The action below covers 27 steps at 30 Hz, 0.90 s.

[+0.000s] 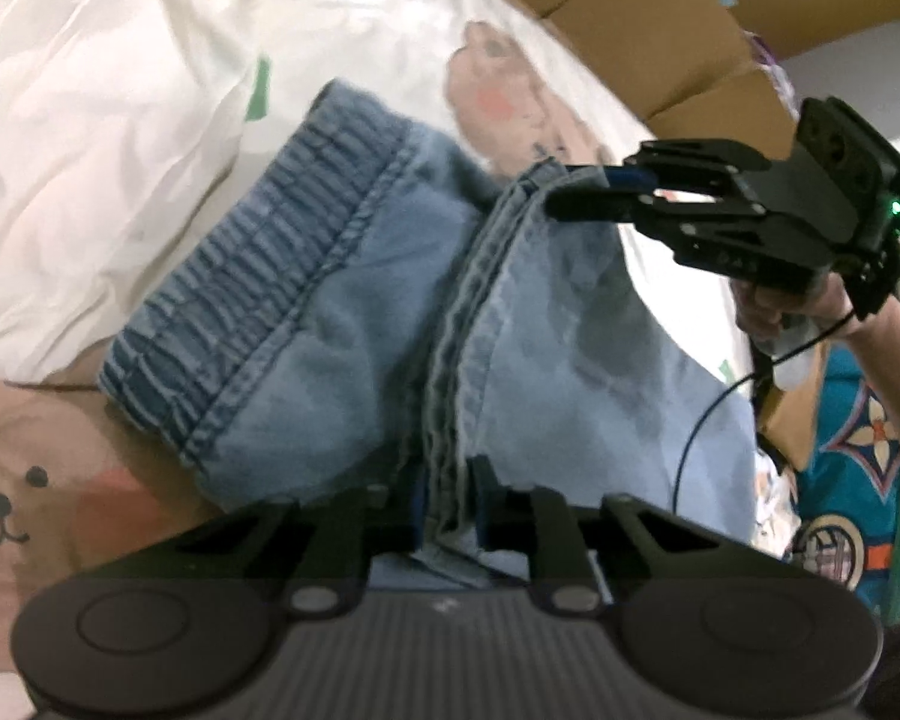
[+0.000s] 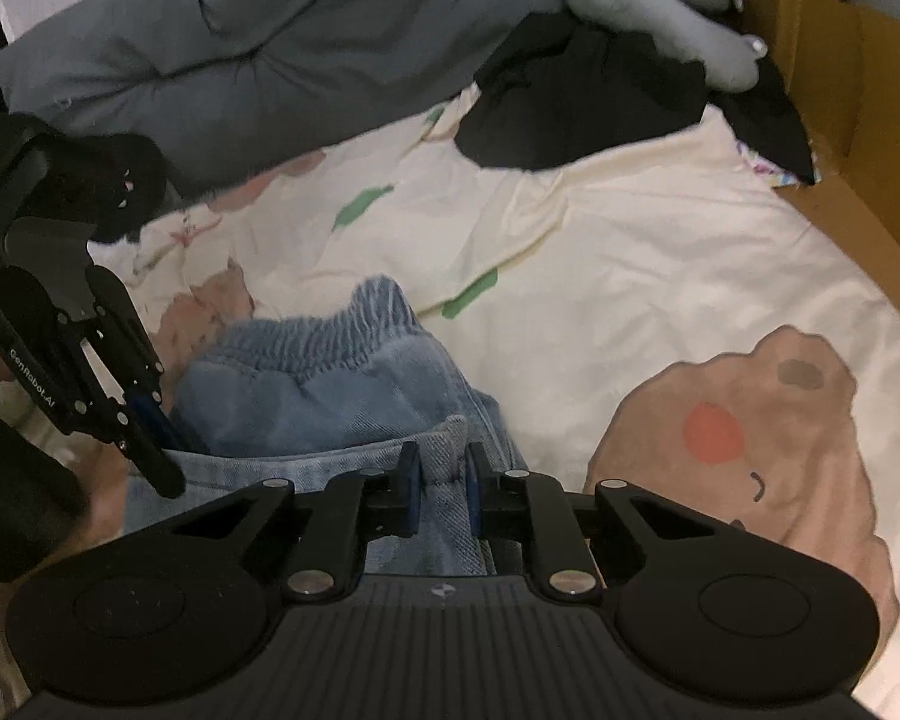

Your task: Fold clothes

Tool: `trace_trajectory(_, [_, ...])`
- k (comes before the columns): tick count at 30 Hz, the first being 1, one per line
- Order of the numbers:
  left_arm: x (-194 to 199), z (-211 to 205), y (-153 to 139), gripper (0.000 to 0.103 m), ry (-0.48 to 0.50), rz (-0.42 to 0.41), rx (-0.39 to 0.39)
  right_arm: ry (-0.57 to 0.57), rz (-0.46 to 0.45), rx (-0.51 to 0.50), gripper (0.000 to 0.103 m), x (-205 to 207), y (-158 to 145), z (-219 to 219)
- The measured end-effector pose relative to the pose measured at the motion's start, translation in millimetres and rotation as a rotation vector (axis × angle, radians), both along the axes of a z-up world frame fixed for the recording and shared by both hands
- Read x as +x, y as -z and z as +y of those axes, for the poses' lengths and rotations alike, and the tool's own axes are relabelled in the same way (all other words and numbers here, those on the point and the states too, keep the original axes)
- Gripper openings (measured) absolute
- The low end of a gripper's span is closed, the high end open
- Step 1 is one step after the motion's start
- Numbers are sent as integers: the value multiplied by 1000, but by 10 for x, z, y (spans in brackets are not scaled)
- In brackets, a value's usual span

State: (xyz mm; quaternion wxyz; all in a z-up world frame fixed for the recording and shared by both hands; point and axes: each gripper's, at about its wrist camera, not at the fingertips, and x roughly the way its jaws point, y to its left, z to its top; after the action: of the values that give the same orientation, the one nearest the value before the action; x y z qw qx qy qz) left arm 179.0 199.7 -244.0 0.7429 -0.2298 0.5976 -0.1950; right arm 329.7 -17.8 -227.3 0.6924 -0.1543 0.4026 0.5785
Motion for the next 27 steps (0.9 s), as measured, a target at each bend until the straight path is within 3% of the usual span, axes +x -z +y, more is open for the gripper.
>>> trace_trajectory(12, [-82, 273, -320, 15, -26, -53, -32, 45, -20, 41, 14, -45, -414, 47])
trace_trajectory(27, [-82, 719, -458, 14, -137, -106, 1, 63, -39, 57, 14, 54, -496, 568])
